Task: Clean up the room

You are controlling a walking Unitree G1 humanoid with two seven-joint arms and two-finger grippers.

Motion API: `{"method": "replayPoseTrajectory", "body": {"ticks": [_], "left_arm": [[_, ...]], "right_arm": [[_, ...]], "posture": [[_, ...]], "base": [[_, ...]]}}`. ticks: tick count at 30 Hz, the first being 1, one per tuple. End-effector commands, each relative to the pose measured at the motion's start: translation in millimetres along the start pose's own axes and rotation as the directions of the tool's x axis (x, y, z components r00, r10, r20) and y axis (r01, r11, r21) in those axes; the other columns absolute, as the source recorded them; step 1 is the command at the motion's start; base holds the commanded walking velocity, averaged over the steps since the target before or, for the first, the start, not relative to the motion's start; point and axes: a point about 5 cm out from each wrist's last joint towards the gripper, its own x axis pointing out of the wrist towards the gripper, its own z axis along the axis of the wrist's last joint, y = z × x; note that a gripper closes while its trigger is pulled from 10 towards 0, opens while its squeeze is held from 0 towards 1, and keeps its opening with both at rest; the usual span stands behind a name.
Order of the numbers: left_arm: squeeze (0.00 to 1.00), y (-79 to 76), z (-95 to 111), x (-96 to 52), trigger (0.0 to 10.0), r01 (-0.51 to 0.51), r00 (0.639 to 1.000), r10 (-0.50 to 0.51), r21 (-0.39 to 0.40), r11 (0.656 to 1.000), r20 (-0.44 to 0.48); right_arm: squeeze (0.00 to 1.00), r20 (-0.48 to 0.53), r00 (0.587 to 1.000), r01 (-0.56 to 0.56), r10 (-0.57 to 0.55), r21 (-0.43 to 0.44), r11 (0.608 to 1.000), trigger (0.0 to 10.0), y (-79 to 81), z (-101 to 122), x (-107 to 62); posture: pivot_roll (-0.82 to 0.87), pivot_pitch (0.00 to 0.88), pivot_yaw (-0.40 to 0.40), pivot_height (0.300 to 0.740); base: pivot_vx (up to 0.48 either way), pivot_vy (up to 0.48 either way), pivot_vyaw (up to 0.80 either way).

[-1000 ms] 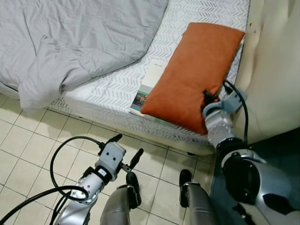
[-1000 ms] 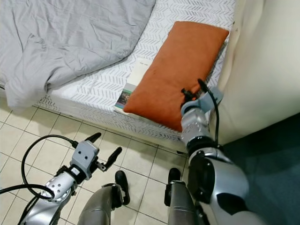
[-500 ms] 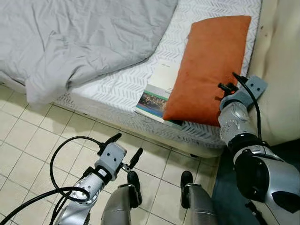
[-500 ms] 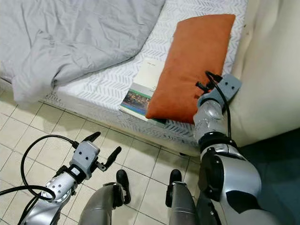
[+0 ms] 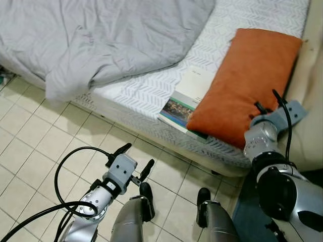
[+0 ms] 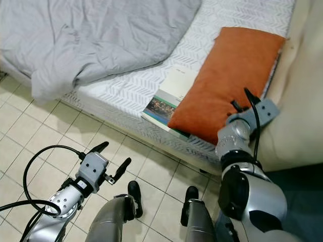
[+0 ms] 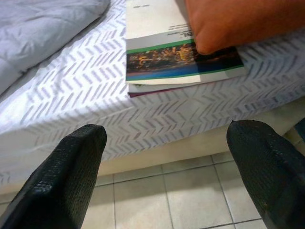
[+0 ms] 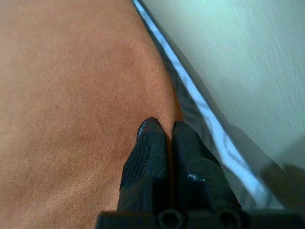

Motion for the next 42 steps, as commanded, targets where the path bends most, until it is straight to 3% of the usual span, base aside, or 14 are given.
{"method": "replayPoseTrajectory", "body": {"ticks": [1, 9, 14, 19, 22, 28, 29, 33, 36, 42], "left_arm": [[0.0, -4.7, -10, -5.3, 10.0, 0.006, 0.999, -0.006, -0.005, 1.0, -0.042], [0.0, -3.3, -10, -4.2, 10.0, -0.009, 0.999, 0.009, 0.003, 1.0, -0.043], [0.0, -4.0, -11, -3.2, 10.0, -0.011, 0.999, 0.011, 0.008, 1.0, -0.042], [0.0, -0.8, -11, -1.1, 10.0, -0.021, 0.999, 0.022, 0.013, 1.0, -0.041], [0.0, 0.6, -11, 0.6, 10.0, -0.026, 0.999, 0.026, 0.016, 1.0, -0.039], [0.0, 0.6, -11, 1.3, 10.0, -0.029, 0.999, 0.03, 0.021, 0.999, -0.037], [0.0, 0.9, -11, 2.3, 10.0, -0.036, 0.999, 0.038, 0.048, 0.998, -0.036], [0.0, 3.0, -11, 4.0, 10.0, -0.056, 0.997, 0.06, 0.091, 0.994, -0.042], [0.0, 3.8, -11, 5.3, 10.0, -0.061, 0.997, 0.065, 0.097, 0.993, -0.035], [0.0, 7.3, -11, 9.9, 10.0, -0.079, 0.996, 0.082, 0.099, 0.992, -0.031]], "right_arm": [[0.0, -0.031, 0.988, 0.149, -0.148, 0.029, 0.988, 0.0, -34.5, -10, 1.7], [0.0, 0.017, 0.982, 0.189, -0.189, -0.077, 0.979, 0.0, -48.2, -13, 0.1], [0.0, 0.008, 0.97, 0.243, -0.243, -0.038, 0.969, 0.0, -53.9, -23, -5.1], [0.0, -0.075, 0.978, 0.192, -0.196, -0.051, 0.98, 0.0, -44.8, -51, -17.9], [0.0, -0.092, 0.979, 0.176, -0.18, -0.048, 0.983, 0.0, -39.5, -56, -21.1], [0.0, -0.175, 0.978, 0.125, -0.116, 0.038, 0.991, 0.0, -21.4, -66, -26.9], [1.0, -0.188, 0.982, 0.033, -0.026, 0.038, 0.999, 10.0, -5.1, -67, -28.9], [1.0, -0.148, 0.985, -0.082, 0.084, 0.021, 0.996, 10.0, 13.0, -58, -29.0], [1.0, -0.082, 0.981, -0.179, 0.175, -0.039, 0.983, 10.0, 28.4, -46, -28.5], [1.0, -0.02, 0.974, -0.225, 0.224, -0.095, 0.97, 10.0, 37.8, -37, -28.8]], "posture": [[-0.07, 0.447, 0.054, 0.74], [-0.08, 0.442, 0.04, 0.74], [-0.08, 0.428, 0.032, 0.74], [-0.08, 0.421, 0.029, 0.74], [-0.08, 0.421, 0.027, 0.74], [-0.08, 0.417, 0.026, 0.74], [-0.08, 0.415, 0.024, 0.74], [-0.08, 0.411, 0.021, 0.74], [-0.08, 0.401, 0.017, 0.74], [-0.08, 0.36, 0.012, 0.74]], "base": [[0.0, 0.0, 0.0], [0.0, 0.0, 0.0], [0.0, 0.0, 0.0], [0.0, 0.0, 0.0], [0.0, 0.0, 0.0], [0.0, 0.0, 0.0], [0.0, 0.0, 0.0], [0.0, 0.0, 0.0], [0.0, 0.0, 0.0], [0.0, 0.0, 0.0]]}}
